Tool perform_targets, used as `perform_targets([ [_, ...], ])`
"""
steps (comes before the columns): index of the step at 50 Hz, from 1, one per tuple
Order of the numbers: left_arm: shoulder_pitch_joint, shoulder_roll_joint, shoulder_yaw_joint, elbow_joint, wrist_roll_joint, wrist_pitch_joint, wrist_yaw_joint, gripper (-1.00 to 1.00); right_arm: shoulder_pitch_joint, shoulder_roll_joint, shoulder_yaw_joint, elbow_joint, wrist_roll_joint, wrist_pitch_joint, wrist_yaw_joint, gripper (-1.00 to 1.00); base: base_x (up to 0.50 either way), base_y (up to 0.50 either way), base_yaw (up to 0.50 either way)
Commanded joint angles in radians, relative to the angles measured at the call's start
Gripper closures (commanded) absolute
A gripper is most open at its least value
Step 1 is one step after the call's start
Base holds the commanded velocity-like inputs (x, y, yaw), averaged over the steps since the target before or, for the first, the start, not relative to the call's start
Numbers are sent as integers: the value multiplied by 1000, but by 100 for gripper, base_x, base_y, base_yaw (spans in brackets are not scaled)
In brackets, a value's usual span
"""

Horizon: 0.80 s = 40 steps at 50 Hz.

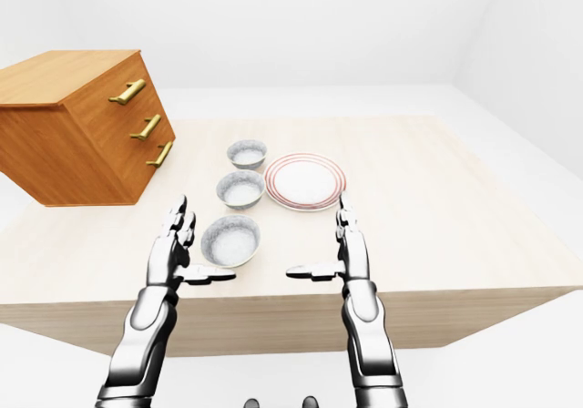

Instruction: Put the bowl in the middle on the plate.

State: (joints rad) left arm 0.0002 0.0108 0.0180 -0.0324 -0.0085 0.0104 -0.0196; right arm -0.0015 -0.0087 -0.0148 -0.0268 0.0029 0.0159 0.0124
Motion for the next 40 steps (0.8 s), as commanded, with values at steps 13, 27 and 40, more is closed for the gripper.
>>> perform_targets([
  [13, -33, 28, 64, -173, -52, 68, -39, -100, -19, -22, -36, -208, -14, 71, 27, -100, 0, 0, 0],
  [27, -150, 94, 175, -431, -152, 77, 10, -100, -104, -52, -67, -475, -36, 71, 57, -100, 0, 0, 0],
  [40, -260, 185, 282, -594, -289, 77, 100, -100, -236, -100, -118, -669, -15, 71, 72, -100, 0, 0, 0],
])
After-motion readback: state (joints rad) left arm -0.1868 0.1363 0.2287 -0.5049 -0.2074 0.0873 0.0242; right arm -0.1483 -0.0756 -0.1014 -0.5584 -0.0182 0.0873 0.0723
